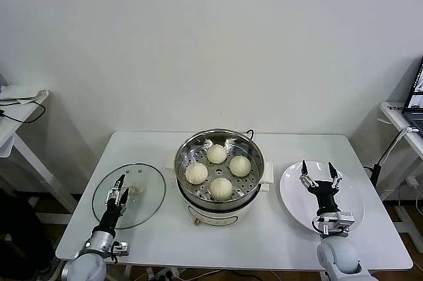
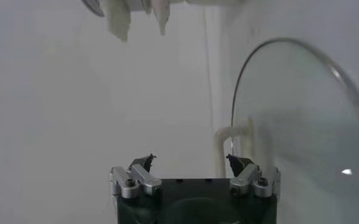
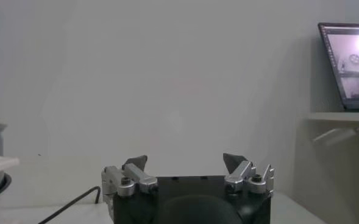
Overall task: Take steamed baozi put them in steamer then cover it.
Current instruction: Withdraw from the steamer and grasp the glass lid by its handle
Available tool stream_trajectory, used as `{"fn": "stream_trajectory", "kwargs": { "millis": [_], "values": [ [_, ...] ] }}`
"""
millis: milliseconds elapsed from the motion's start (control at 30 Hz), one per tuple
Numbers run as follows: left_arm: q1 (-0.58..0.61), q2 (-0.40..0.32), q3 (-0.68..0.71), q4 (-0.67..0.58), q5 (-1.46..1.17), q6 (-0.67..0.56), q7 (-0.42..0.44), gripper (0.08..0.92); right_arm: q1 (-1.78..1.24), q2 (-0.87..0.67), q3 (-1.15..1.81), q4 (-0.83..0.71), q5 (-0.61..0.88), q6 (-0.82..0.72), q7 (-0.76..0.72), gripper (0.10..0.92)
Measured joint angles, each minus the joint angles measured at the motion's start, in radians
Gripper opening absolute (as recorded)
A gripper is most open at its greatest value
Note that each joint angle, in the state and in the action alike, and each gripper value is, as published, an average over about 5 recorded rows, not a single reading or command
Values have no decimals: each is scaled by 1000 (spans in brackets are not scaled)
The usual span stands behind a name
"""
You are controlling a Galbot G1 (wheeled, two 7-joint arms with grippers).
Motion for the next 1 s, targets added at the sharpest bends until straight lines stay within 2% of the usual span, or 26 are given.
{"fn": "stream_trajectory", "kwargs": {
  "millis": [1000],
  "values": [
    [-93,-29,32,74,-1,66,43,823,-4,22,10,13,-20,7,1,823]
  ]
}}
